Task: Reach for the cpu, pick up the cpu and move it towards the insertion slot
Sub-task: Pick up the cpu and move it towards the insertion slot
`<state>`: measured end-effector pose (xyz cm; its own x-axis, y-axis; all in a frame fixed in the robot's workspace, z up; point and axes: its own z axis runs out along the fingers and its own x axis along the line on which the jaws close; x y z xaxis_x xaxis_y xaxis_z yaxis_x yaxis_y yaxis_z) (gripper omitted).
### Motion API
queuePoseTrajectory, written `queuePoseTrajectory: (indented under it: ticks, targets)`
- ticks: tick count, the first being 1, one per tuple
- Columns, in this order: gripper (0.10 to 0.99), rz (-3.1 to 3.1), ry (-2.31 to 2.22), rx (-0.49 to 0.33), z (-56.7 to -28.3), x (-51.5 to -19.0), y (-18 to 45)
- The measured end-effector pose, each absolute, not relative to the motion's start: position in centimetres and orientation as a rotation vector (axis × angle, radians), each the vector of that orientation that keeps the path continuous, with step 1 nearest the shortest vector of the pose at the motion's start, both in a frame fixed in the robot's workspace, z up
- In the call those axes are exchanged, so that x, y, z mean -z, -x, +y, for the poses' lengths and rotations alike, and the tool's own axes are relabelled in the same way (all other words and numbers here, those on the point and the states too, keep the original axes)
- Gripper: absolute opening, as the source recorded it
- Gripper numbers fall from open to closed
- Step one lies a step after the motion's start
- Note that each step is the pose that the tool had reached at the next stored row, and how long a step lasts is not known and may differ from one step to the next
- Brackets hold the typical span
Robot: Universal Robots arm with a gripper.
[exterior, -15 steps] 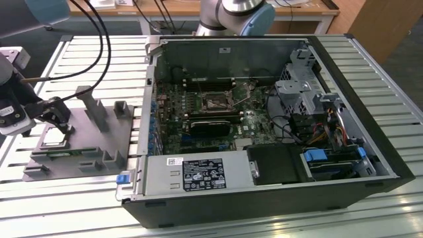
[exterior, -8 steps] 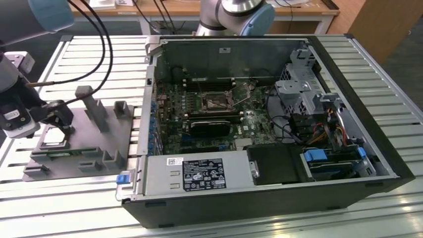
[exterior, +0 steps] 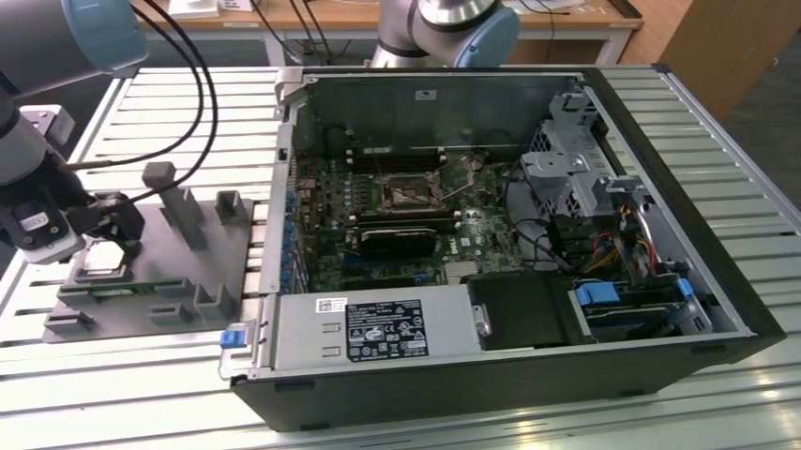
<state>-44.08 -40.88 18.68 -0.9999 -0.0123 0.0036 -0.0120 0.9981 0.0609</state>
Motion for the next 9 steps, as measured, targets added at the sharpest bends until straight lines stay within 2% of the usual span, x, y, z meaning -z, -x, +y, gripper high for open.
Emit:
queuePoseTrajectory:
  ticks: [3, 4, 9]
  targets:
    - [0.82, -3.139, -0.019, 0.095, -40.73, -18.53, 44.21]
    - [0.753, -3.142, -0.019, 0.096, -40.64, -18.53, 44.27]
    - [0.737, -3.147, -0.02, 0.096, -40.43, -18.44, 44.39]
